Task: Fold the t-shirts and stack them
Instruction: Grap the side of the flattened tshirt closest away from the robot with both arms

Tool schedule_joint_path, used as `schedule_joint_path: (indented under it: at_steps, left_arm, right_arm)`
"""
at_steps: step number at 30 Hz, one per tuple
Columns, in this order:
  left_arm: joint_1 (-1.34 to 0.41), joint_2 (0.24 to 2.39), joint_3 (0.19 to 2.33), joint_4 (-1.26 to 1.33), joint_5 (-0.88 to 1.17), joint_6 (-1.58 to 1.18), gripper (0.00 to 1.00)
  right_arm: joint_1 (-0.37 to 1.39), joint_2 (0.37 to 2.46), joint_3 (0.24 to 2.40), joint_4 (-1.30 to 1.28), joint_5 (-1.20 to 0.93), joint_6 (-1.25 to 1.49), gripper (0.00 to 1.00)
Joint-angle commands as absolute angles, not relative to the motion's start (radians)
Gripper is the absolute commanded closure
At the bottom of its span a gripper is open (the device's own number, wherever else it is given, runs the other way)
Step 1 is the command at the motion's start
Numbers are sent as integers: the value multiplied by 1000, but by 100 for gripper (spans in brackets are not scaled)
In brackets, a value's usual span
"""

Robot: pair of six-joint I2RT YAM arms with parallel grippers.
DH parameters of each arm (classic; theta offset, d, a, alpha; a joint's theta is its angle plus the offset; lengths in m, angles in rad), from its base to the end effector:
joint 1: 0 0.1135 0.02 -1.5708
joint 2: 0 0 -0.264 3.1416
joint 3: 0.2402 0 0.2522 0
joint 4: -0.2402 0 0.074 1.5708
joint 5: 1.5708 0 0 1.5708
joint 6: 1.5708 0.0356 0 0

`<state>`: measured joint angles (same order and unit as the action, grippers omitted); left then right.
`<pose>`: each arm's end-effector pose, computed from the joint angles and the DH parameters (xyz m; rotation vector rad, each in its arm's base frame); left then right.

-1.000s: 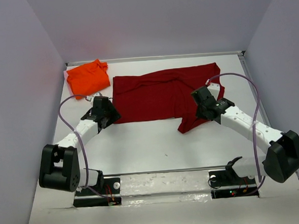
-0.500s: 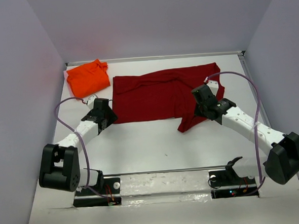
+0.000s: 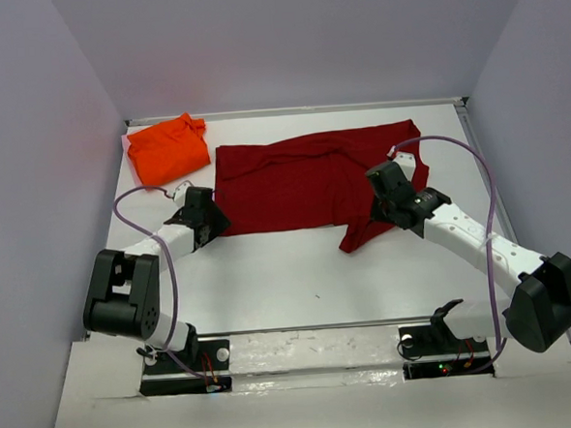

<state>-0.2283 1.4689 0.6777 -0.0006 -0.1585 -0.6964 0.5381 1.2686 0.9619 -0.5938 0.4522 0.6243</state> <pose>0.2786 -0.0590 0.1664 -0.6233 2.2821 -0.2649 0.2303 0.1193 0.2657 0.2888 2.3352 -0.0025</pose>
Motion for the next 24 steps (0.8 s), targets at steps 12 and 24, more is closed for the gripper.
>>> schedule_joint_path:
  at_steps: [12,24]
  left_arm:
    - [-236,1517,672,57,-161,-695,79]
    - [-236,1418,739,3,-130,-657,100]
  right_arm:
    - [545,1250,1029,-551,460,591,100]
    - [545,1272,1068,-588,759,522,100]
